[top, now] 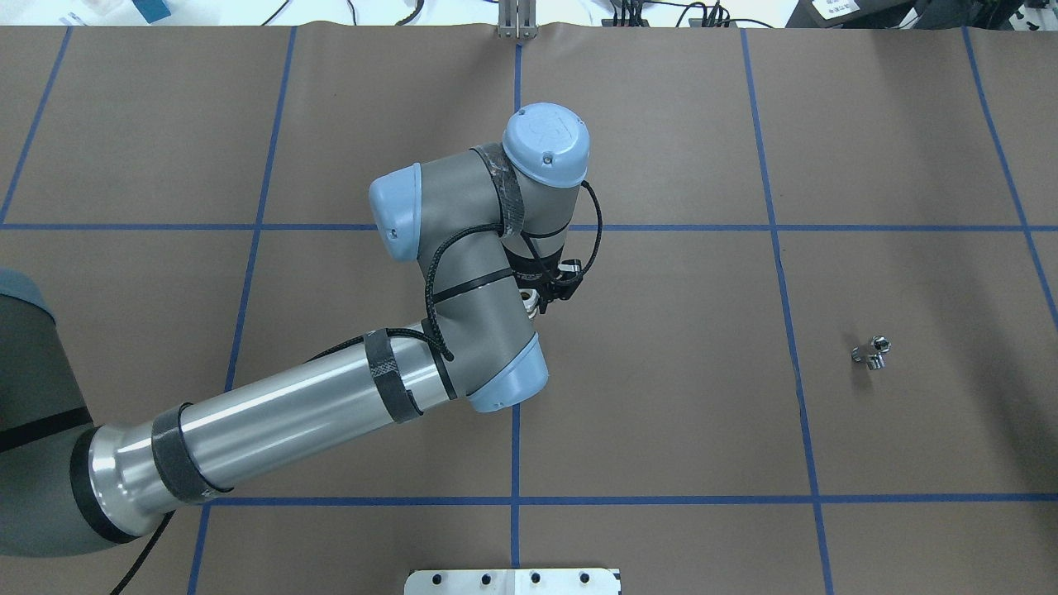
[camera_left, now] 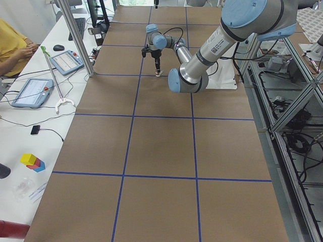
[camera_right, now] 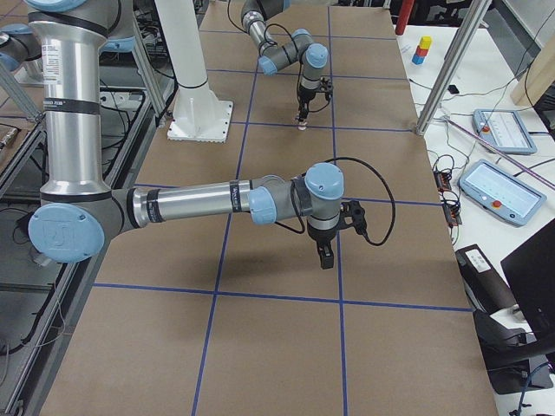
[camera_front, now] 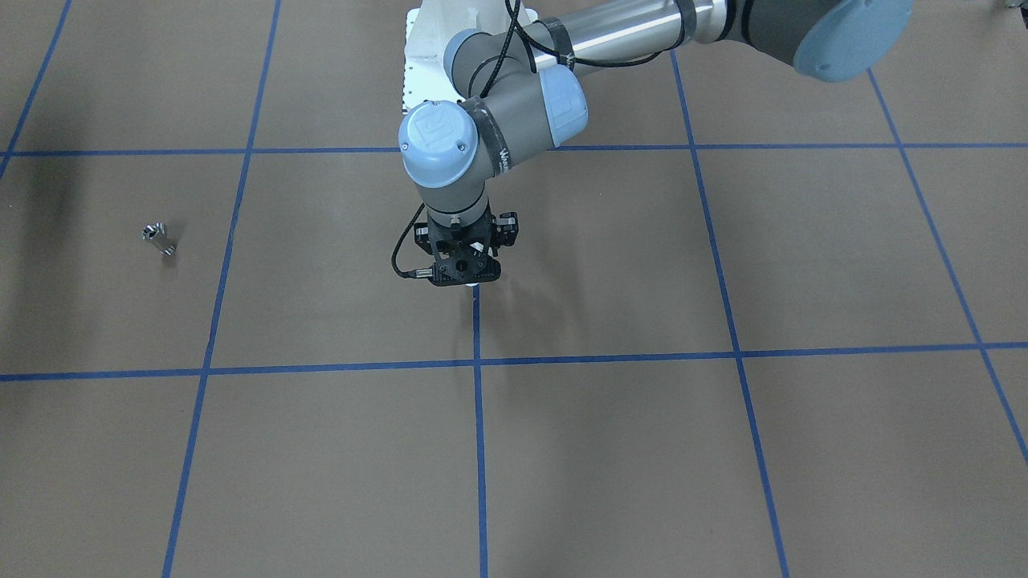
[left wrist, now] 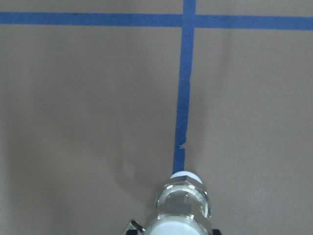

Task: Assemble PPR valve and pipe with both arms
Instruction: 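Set the valve upright at the table center and withdraw the left arm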

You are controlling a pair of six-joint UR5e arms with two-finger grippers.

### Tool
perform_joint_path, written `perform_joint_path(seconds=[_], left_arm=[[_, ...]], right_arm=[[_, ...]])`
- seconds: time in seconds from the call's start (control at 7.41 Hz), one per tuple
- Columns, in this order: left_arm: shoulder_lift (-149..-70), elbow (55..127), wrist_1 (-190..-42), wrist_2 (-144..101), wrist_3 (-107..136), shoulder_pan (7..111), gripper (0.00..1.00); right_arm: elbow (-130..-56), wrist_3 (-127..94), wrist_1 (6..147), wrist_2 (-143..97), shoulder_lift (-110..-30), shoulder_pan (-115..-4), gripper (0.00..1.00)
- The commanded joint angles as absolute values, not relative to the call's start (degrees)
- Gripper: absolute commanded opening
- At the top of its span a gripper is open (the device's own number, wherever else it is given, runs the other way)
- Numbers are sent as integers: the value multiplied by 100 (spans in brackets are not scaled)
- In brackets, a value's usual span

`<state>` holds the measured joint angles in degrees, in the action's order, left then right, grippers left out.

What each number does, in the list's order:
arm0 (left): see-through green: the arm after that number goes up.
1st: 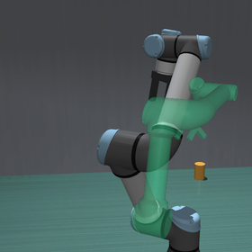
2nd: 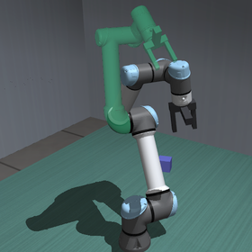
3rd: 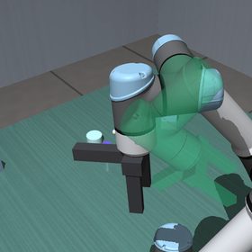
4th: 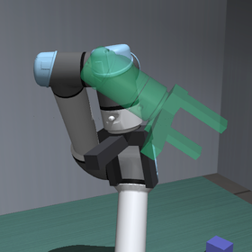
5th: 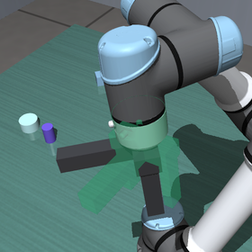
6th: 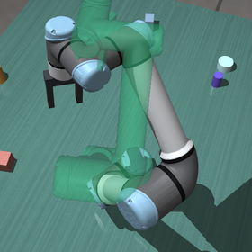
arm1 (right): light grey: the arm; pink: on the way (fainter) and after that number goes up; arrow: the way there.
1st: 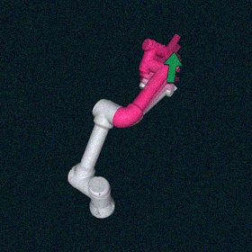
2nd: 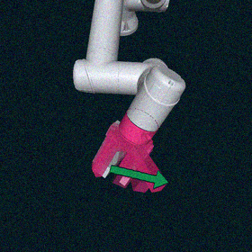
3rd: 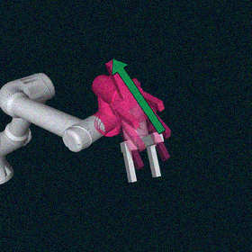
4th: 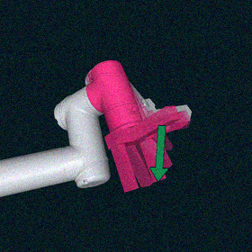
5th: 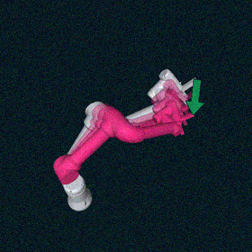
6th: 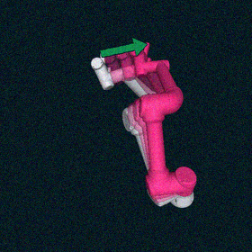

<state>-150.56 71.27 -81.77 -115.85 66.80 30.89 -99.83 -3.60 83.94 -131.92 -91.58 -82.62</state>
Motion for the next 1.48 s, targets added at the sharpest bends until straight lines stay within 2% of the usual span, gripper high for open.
perform_joint_path(seconds=[0.0, 0.13, 0.4, 0.54, 0.81, 1.08, 1.35], left_arm=[[-15056, 7145, -8191, -11593, 6680, 3094, 88], [-15056, 7215, -8183, -11593, 6671, 3137, 99], [-14812, 7949, -8130, -11724, 6653, 3426, 99], [-14235, 8815, -8139, -11873, 6653, 3645, 99], [-12524, 10828, -8086, -11936, 5764, 4120, 99], [-11527, 11363, -8086, -11953, 4358, 4699, 99], [-10543, 11373, -8095, -13061, 2078, 6048, 99]], right_arm=[[-9976, -360, 8394, -13192, -9158, -8262, 100], [-9976, -360, 8394, -13192, -9158, -8262, 100], [-9984, -369, 8394, -13192, -9150, -8236, 100], [-10002, -526, 8385, -13210, -9132, -8131, 100], [-10002, -1243, 7923, -13263, -9105, -7850, 100], [-10002, -2568, 7045, -13263, -9114, -7202, 100], [-9993, -3809, 6182, -13071, -9193, -6376, 100]])
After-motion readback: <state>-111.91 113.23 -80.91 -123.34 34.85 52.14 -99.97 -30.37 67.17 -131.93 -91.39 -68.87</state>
